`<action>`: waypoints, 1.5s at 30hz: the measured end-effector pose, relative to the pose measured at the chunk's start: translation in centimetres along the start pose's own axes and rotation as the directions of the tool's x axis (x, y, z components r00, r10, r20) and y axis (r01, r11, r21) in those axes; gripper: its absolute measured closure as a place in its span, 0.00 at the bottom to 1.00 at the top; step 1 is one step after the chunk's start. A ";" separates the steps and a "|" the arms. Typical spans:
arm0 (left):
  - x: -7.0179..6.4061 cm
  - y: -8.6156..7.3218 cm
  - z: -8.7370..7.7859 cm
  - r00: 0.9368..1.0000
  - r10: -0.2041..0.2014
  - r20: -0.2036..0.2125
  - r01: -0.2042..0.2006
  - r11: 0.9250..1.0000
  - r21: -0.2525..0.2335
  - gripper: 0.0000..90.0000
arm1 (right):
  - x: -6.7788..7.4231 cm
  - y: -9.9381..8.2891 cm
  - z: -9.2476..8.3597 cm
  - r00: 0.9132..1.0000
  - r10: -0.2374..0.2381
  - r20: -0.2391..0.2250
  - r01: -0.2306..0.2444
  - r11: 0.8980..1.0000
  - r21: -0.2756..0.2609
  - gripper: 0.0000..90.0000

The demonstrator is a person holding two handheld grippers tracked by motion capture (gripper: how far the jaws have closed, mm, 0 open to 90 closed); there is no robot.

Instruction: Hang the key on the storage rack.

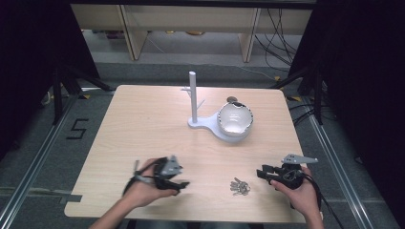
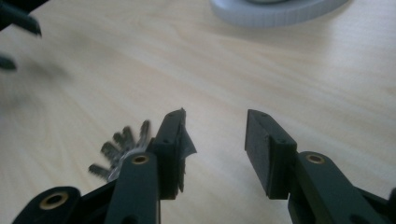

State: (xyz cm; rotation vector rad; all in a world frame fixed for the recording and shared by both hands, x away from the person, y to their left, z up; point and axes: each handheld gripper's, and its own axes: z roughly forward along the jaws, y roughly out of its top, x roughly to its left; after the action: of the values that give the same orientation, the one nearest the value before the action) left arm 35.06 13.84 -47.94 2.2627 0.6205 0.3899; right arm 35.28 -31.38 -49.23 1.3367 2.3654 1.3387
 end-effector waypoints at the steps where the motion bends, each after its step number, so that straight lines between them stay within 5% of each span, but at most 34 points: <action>1: 0.7 -0.8 -0.4 0.999 -0.025 -0.027 0.025 1.000 -0.016 0.44 | 0.0 0.2 -0.1 1.000 -0.025 0.003 0.025 0.999 0.022 0.68; 2: 1.7 -2.1 -1.0 0.996 -0.068 -0.063 0.066 0.997 -0.038 0.44 | 0.1 0.3 -0.2 0.999 -0.034 0.000 0.034 0.999 0.040 0.71; 3: 1.7 -2.1 -1.0 0.996 -0.068 -0.063 0.066 0.997 -0.038 0.44 | 0.1 0.3 -0.2 0.999 -0.034 0.000 0.034 0.999 0.040 0.71; 4: 2.7 -3.6 -1.6 0.984 -0.136 -0.112 0.128 0.988 -0.083 0.44 | 0.5 0.9 -0.4 0.998 -0.061 -0.024 0.064 0.990 0.128 0.75; 5: 2.7 -3.6 -1.6 0.984 -0.136 -0.112 0.128 0.988 -0.083 0.44 | 0.5 0.9 -0.4 0.998 -0.061 -0.024 0.064 0.990 0.128 0.75; 6: 3.5 -5.3 -2.0 0.965 -0.197 -0.173 0.176 0.976 -0.132 0.43 | 1.1 1.5 -0.5 0.994 -0.093 -0.048 0.101 0.974 0.203 0.77; 8: 3.9 -6.5 -2.1 0.941 -0.265 -0.209 0.224 0.953 -0.203 0.43 | 1.5 2.0 -0.4 0.987 -0.143 -0.075 0.159 0.950 0.268 0.78; 10: 4.1 -7.3 -2.2 0.923 -0.308 -0.230 0.248 0.934 -0.256 0.43 | 2.4 2.7 0.1 0.976 -0.198 -0.093 0.218 0.913 0.346 0.79; 12: 4.2 -7.8 -2.3 0.912 -0.325 -0.252 0.251 0.925 -0.285 0.43 | 3.0 3.2 0.5 0.963 -0.247 -0.107 0.269 0.881 0.388 0.79; 14: 4.3 -8.1 -2.3 0.906 -0.334 -0.259 0.248 0.917 -0.314 0.43 | 3.8 3.5 0.9 0.965 -0.243 -0.103 0.263 0.858 0.441 0.79; 15: 4.3 -8.1 -2.3 0.906 -0.334 -0.259 0.248 0.917 -0.314 0.42 | 4.0 3.7 1.1 0.956 -0.273 -0.110 0.292 0.839 0.459 0.79; 16: 4.4 -8.4 -2.2 0.902 -0.346 -0.259 0.251 0.907 -0.338 0.42 | 4.2 3.8 1.4 0.952 -0.287 -0.111 0.304 0.824 0.478 0.79; 17: 4.4 -8.4 -2.2 0.902 -0.346 -0.259 0.251 0.907 -0.338 0.42 | 4.2 3.8 1.4 0.952 -0.287 -0.111 0.304 0.824 0.478 0.79; 18: 4.4 -8.5 -2.1 0.902 -0.344 -0.260 0.249 0.908 -0.338 0.42 | 4.6 3.9 1.8 0.944 -0.305 -0.125 0.325 0.801 0.503 0.79; 19: 4.4 -8.5 -2.1 0.902 -0.344 -0.260 0.249 0.908 -0.338 0.42 | 4.6 3.9 1.8 0.944 -0.305 -0.125 0.325 0.801 0.503 0.79; 20: 4.3 -8.4 -2.2 0.902 -0.342 -0.265 0.243 0.908 -0.342 0.42 | 4.8 3.9 2.2 0.940 -0.312 -0.137 0.336 0.783 0.523 0.79; 24: 4.4 -8.4 -2.1 0.900 -0.343 -0.268 0.244 0.907 -0.343 0.43 | 4.8 4.0 2.8 0.932 -0.331 -0.150 0.358 0.770 0.527 0.80; 27: 4.4 -8.4 -2.1 0.901 -0.335 -0.275 0.235 0.911 -0.340 0.43 | 4.9 4.1 3.1 0.935 -0.326 -0.141 0.348 0.759 0.550 0.82; 29: 4.4 -8.4 -2.1 0.902 -0.336 -0.271 0.236 0.910 -0.341 0.43 | 5.0 4.3 3.4 0.926 -0.346 -0.154 0.370 0.740 0.562 0.84; 35: 4.2 -8.3 -2.1 0.904 -0.323 -0.280 0.225 0.917 -0.331 0.43 | 5.4 4.5 4.0 0.924 -0.347 -0.161 0.374 0.731 0.572 0.88; 39: 4.0 -8.3 -2.0 0.907 -0.314 -0.279 0.219 0.921 -0.323 0.43 | 5.4 4.5 4.6 0.916 -0.358 -0.180 0.392 0.705 0.591 0.92; 45: 4.0 -8.3 -2.0 0.910 -0.310 -0.277 0.215 0.921 -0.324 0.43 | 5.5 4.6 4.8 0.907 -0.375 -0.194 0.412 0.688 0.598 0.99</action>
State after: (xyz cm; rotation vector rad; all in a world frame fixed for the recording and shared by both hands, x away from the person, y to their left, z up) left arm 34.95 22.21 -52.31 1.8184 0.9626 0.6765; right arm 37.17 -23.25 -47.09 0.7768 3.0539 0.4675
